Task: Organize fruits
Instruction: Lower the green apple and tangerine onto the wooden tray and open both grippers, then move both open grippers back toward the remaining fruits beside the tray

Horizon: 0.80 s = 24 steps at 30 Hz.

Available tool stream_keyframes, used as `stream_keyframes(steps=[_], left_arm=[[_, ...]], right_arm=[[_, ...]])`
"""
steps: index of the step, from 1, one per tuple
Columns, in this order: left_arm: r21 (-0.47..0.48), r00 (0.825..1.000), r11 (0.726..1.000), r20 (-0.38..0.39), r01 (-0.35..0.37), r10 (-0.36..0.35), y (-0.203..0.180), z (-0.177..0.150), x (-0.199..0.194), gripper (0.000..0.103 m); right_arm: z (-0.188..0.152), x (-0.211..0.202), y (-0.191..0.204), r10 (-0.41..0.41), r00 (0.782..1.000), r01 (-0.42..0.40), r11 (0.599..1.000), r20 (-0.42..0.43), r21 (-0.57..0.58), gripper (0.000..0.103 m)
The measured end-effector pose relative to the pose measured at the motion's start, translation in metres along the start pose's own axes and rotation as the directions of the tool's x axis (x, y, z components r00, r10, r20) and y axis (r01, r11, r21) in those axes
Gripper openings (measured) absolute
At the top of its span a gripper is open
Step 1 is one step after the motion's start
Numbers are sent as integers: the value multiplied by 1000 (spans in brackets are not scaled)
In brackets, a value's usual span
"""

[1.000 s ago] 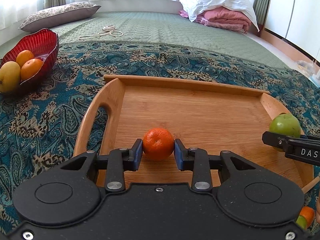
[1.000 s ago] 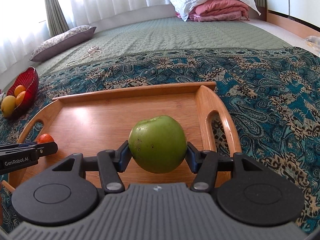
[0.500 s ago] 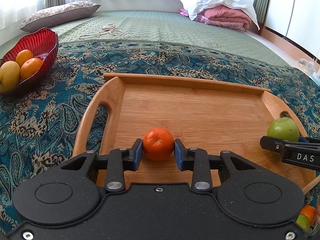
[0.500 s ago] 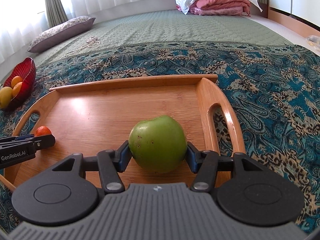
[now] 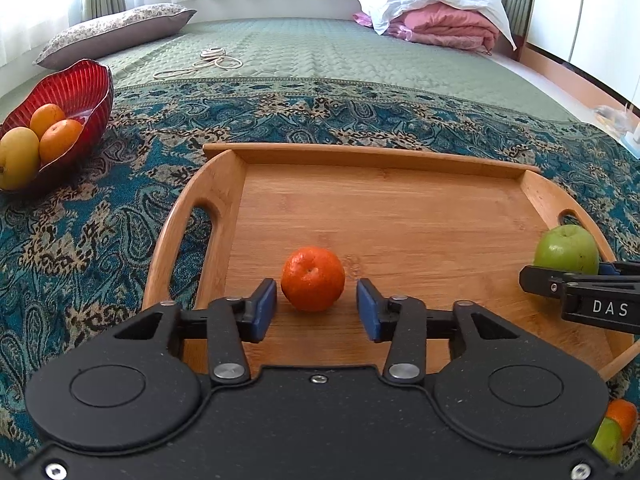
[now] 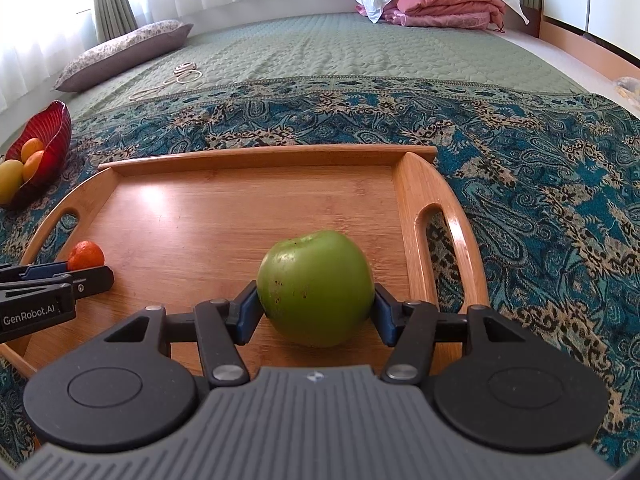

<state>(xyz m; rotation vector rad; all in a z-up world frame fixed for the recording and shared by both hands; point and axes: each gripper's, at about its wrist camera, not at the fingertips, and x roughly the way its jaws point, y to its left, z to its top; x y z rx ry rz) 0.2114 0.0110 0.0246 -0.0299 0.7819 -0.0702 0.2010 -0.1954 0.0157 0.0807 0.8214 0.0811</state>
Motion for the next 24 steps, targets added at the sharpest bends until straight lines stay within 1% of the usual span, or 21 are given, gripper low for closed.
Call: stream_keyframes(steps=[2, 3, 5, 6, 8, 10, 12, 15, 17, 24], left_arm=[[0, 1000, 1000, 4, 2, -2, 0, -2, -3, 51], [2, 1000, 1000, 10, 0, 0, 1, -4, -5, 53], [10, 1000, 1000, 21, -4, 4, 1, -6, -10, 62], [14, 1000, 1000, 28, -7, 6, 1, -8, -13, 63], [13, 999, 1000, 37, -8, 7, 2, -10, -18, 72], [5, 999, 1000, 44, -1, 0, 3, -12, -23, 75], [1, 999, 1000, 51, 4, -5, 3, -13, -28, 76], [12, 998, 1000, 67, 7, -8, 2, -16, -36, 80], [21, 996, 1000, 84, 7, -9, 0, -19, -43, 83], [47, 992, 998, 120, 34, -40, -7, -30, -62, 88]], right_arm=[[0, -1, -1, -3, 1000, 3, 1000, -1, -1, 72], [-1, -3, 0, -7, 1000, 7, 1000, 2, -6, 72], [-1, -6, 0, -17, 1000, 17, 1000, 10, -17, 74], [-1, -7, 0, -21, 1000, 21, 1000, 12, -22, 75], [-1, -10, -1, -27, 1000, 27, 999, 16, -27, 78], [-3, -13, -3, -22, 1000, 22, 999, 19, -29, 79], [-5, -15, -5, -12, 1000, 13, 1000, 19, -26, 80], [-10, -19, -6, 0, 1000, 1, 999, 25, -33, 83], [-14, -22, -6, -1, 999, 2, 999, 32, -47, 86], [-24, -36, 1, -1, 997, 9, 994, 74, -105, 89]])
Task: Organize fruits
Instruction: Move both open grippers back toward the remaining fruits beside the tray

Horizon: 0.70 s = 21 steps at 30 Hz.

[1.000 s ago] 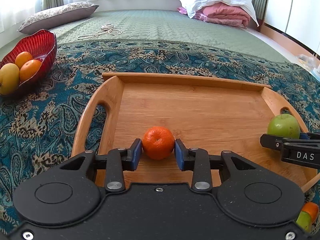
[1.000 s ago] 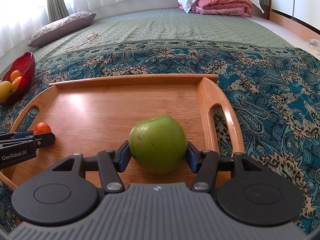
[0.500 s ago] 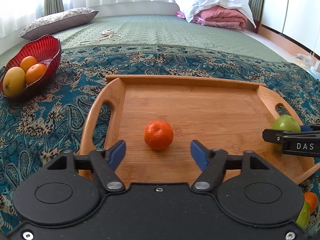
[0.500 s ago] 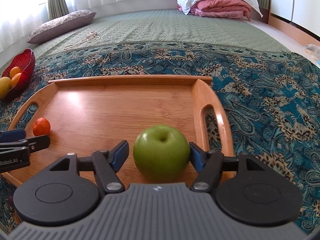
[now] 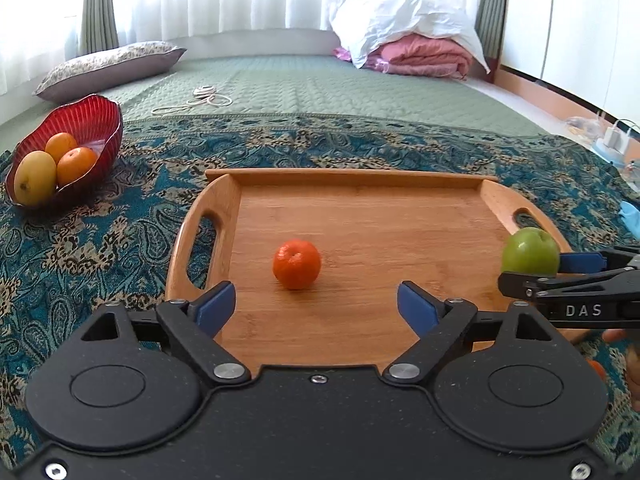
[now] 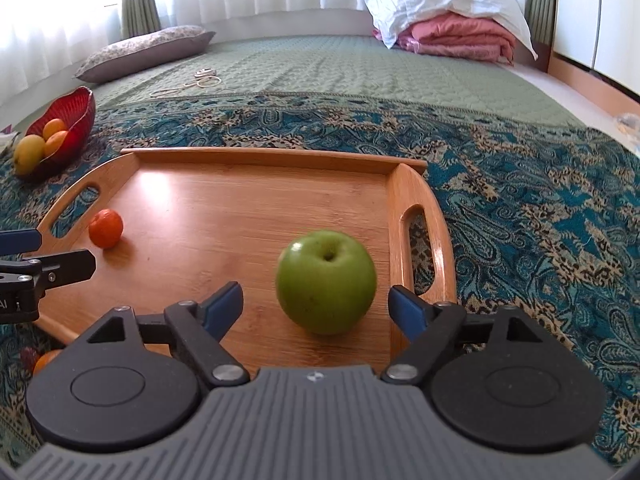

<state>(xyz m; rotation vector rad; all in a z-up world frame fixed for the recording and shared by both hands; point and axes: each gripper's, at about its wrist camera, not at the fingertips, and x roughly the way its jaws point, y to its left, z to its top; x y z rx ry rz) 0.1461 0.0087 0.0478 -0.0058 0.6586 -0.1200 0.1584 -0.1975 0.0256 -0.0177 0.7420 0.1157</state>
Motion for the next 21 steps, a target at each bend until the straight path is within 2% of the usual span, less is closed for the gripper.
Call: stream_keyframes(steps=[11, 21], left_arm=[[-2, 999, 999, 39, 39, -38, -1, -16, -25, 95], [8, 996, 998, 66, 63, -63, -2, -31, -42, 99]], right_arm=[[-12, -21, 2, 11, 999, -11, 1000, 50, -1, 93], [-29, -42, 14, 20, 995, -13, 998, 102, -63, 100]])
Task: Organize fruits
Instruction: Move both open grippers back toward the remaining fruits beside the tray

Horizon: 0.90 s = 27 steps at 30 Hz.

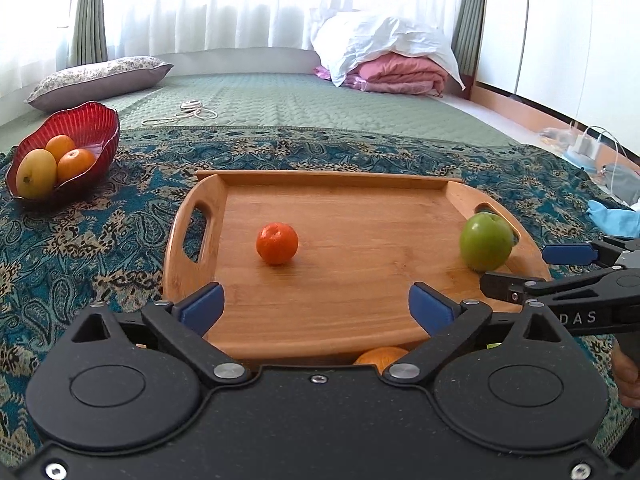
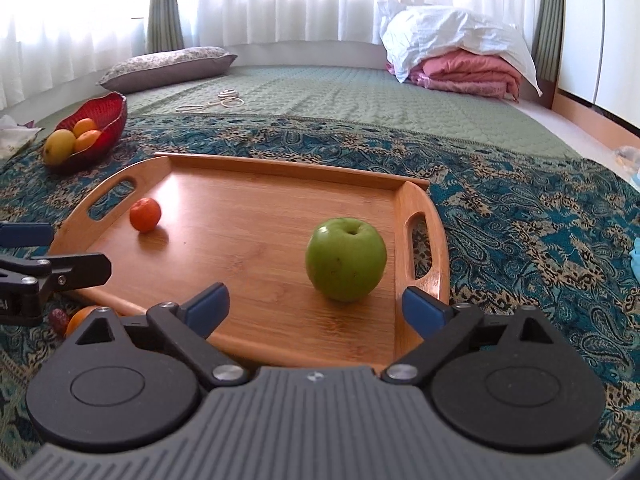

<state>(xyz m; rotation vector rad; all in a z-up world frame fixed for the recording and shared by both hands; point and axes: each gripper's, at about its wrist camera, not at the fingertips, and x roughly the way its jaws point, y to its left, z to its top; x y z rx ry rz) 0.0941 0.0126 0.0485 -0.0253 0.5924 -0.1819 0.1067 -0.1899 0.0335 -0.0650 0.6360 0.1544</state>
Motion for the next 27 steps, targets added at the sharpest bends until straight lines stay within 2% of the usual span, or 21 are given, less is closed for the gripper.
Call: stream_keyframes(steps=[10, 17, 27], left_arm=[[3, 1000, 1000, 17, 11, -11, 0, -13, -13, 103], [7, 999, 1000, 43, 4, -5, 2, -24, -20, 103], [-1, 999, 1000, 40, -5, 5, 7, -43, -24, 103]], right_arm=[[-16, -22, 11, 0, 999, 2, 999, 52, -45, 103], [-30, -31, 12, 0, 997, 3, 999, 79, -39, 103], [-45, -44, 14, 12, 993, -10, 1000, 117, -14, 103]])
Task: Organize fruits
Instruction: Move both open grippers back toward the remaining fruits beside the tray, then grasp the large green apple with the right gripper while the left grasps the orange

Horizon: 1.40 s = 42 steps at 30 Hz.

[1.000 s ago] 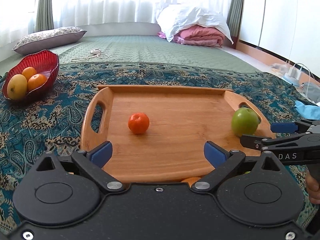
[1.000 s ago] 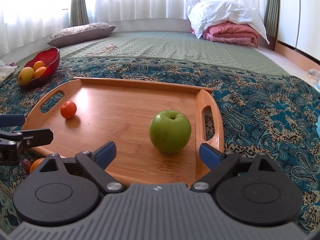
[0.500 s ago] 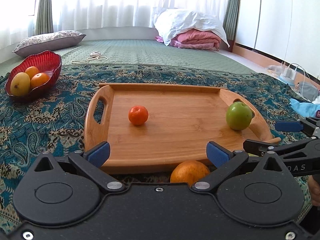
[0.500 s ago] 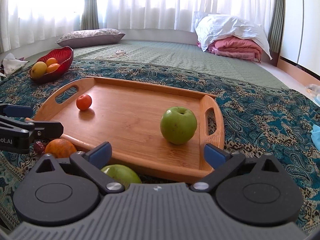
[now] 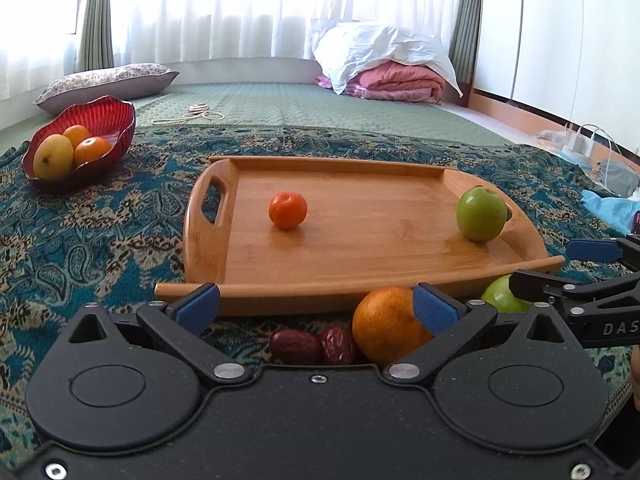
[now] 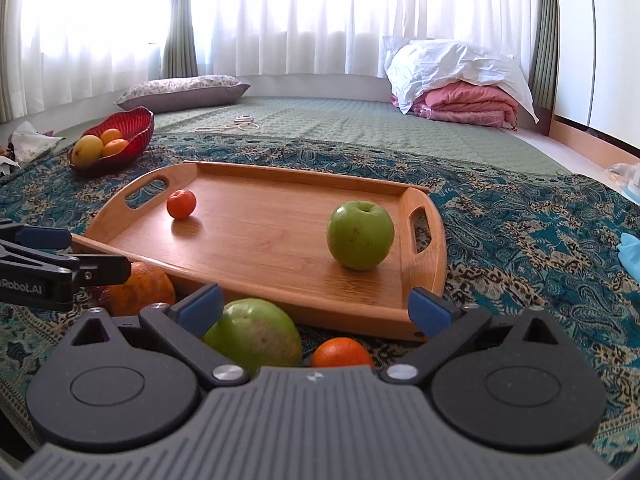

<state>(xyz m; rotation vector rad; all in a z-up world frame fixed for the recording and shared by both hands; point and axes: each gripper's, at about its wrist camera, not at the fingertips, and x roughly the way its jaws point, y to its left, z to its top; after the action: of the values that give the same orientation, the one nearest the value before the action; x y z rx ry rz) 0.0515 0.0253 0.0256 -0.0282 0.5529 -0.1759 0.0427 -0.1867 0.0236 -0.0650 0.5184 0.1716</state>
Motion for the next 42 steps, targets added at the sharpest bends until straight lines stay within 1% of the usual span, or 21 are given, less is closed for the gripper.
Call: stream_keyframes(steps=[6, 10, 18, 19, 20, 22, 28, 30, 32, 33, 34, 35, 39, 41, 42], left_arm=[[0, 1000, 1000, -8, 1, -1, 2, -8, -1, 103], [0, 1000, 1000, -16, 14, -14, 1, -11, -1, 103], [32, 999, 999, -19, 35, -34, -8, -18, -2, 103], [39, 999, 998, -17, 44, -44, -10, -18, -3, 101], [46, 998, 997, -16, 61, -60, -12, -18, -4, 94], [57, 996, 995, -18, 83, -83, -17, -18, -6, 86], [126, 998, 990, 5, 61, -62, -35, -17, -9, 73], [137, 997, 988, 3, 76, -77, -38, -17, -8, 67], [143, 996, 985, -5, 93, -94, -41, -17, -6, 60], [145, 995, 984, -11, 100, -100, -42, -17, -5, 57], [146, 994, 984, -17, 105, -104, -43, -18, -3, 52], [145, 994, 984, -23, 108, -106, -44, -18, -2, 49], [136, 995, 985, -22, 102, -100, -42, -18, 1, 47], [127, 994, 986, -24, 105, -103, -41, -16, 2, 47], [124, 994, 987, -25, 105, -103, -41, -16, 3, 47]], right_arm=[[-8, -7, 6, 11, 1000, -11, 1000, 4, -20, 103], [-14, -5, 12, 17, 1000, -18, 999, -19, -40, 103], [-25, -4, 26, 5, 1000, -8, 995, -27, -95, 103], [-25, -4, 27, 1, 1000, -3, 994, -26, -107, 103], [-26, -4, 29, -2, 1000, -1, 993, -24, -119, 103], [-27, -4, 32, -9, 1000, 7, 990, -18, -139, 103], [-30, -7, 41, -34, 999, 38, 981, 22, -189, 100], [-29, -8, 42, -42, 999, 47, 979, 30, -197, 99], [-28, -7, 41, -43, 999, 49, 979, 30, -200, 96], [-27, -6, 41, -41, 999, 47, 979, 30, -200, 96], [-27, -6, 41, -33, 999, 38, 978, 27, -203, 95], [-27, -6, 41, -26, 999, 31, 977, 28, -209, 93], [-29, -8, 47, -17, 999, 27, 966, 42, -258, 86], [-30, -7, 50, -14, 999, 24, 960, 37, -280, 81], [-30, -6, 51, -13, 999, 22, 958, 33, -286, 80]])
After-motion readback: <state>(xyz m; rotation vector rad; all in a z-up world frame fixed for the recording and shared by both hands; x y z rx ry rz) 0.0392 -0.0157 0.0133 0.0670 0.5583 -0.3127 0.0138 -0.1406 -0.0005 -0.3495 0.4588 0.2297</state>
